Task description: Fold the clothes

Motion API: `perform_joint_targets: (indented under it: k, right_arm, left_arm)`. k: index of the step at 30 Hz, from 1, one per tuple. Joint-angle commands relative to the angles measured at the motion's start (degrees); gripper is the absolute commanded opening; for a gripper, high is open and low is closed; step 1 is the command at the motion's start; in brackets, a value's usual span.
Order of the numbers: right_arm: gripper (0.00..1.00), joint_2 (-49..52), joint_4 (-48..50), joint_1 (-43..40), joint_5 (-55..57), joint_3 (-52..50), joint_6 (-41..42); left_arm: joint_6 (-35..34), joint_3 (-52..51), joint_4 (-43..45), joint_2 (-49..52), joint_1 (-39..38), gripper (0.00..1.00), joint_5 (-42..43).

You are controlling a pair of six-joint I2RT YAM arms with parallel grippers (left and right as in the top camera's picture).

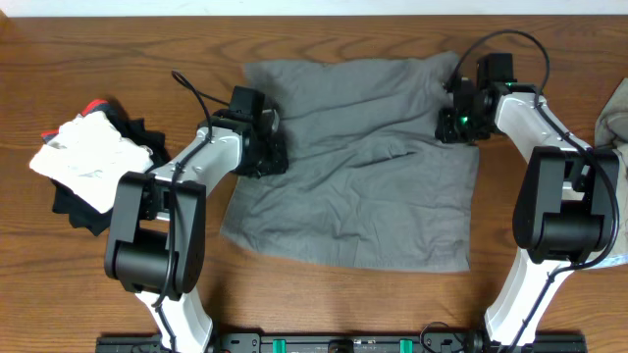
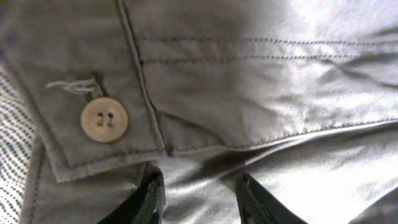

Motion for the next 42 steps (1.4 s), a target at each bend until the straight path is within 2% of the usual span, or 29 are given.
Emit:
perform_joint_targets:
  k: [1, 6, 10, 17, 20, 21, 22, 23, 24, 25, 26, 33, 36, 42]
  right_arm:
    - [0.14, 0.5, -4.5, -0.4, 3.2, 0.2, -0.8]
    - [0.09, 0.5, -16.8, -0.4, 3.8, 0.2, -0.7]
    - [0.04, 0.5, -23.2, -0.5, 5.0, 0.2, -0.5]
    - [0.07, -1.6, -22.4, -0.9, 6.2, 2.2, 0.5]
    - [0.09, -4.4, -22.6, -0.9, 5.9, 6.1, 0.5]
    - [0.1, -5.5, -22.6, -0.9, 5.6, 7.4, 0.5]
    - [0.13, -6.5, -22.6, -0.9, 5.2, 8.8, 0.5]
    - [0.2, -7.8, -22.6, -0.9, 4.4, 10.6, 0.5]
    - [0.39, -8.7, -22.4, -0.9, 3.8, 11.7, 0.5]
    - [0.52, -9.7, -22.1, -0.9, 3.2, 12.8, 0.5]
    - [0.57, -10.4, -21.4, -0.8, 2.7, 13.6, 0.5]
    - [0.47, -10.7, -20.0, -0.7, 1.6, 14.2, 0.5]
    - [0.46, -10.7, -19.1, -0.7, 1.7, 13.9, 0.3]
    - [0.47, -9.8, -15.8, -0.4, 2.1, 13.5, -2.4]
  left_arm:
    - [-0.5, -4.4, -5.9, 3.1, 0.1, 0.41, 1.9]
    - [-0.5, -5.0, -15.3, 3.1, 0.2, 0.4, 2.6]
    - [-0.5, -5.0, -18.6, 2.6, 0.2, 0.3, 2.6]
    - [1.8, -3.5, -18.3, -6.6, 0.2, 0.32, 2.5]
    - [2.4, -2.6, -13.8, -14.0, 0.2, 0.36, 1.8]
    - [2.4, -2.6, -11.5, -16.2, 0.2, 0.41, 1.1]
    - [2.4, -2.6, -9.2, -18.2, 0.2, 0.51, 0.0]
    - [2.4, -2.6, -5.8, -20.5, 0.2, 0.59, -1.4]
    - [2.4, -2.6, -3.1, -21.8, 0.2, 0.64, -2.1]
    - [2.4, -2.6, -0.5, -22.6, 0.2, 0.65, -3.0]
    - [2.4, -2.6, 2.5, -23.0, 0.2, 0.65, -3.1]
    - [2.4, -2.6, 16.7, -16.3, 0.2, 0.63, -1.9]
    - [2.4, -2.6, 20.6, -10.7, 0.2, 0.59, 1.2]
    - [2.4, -2.6, 24.8, -0.5, 0.2, 0.59, 3.5]
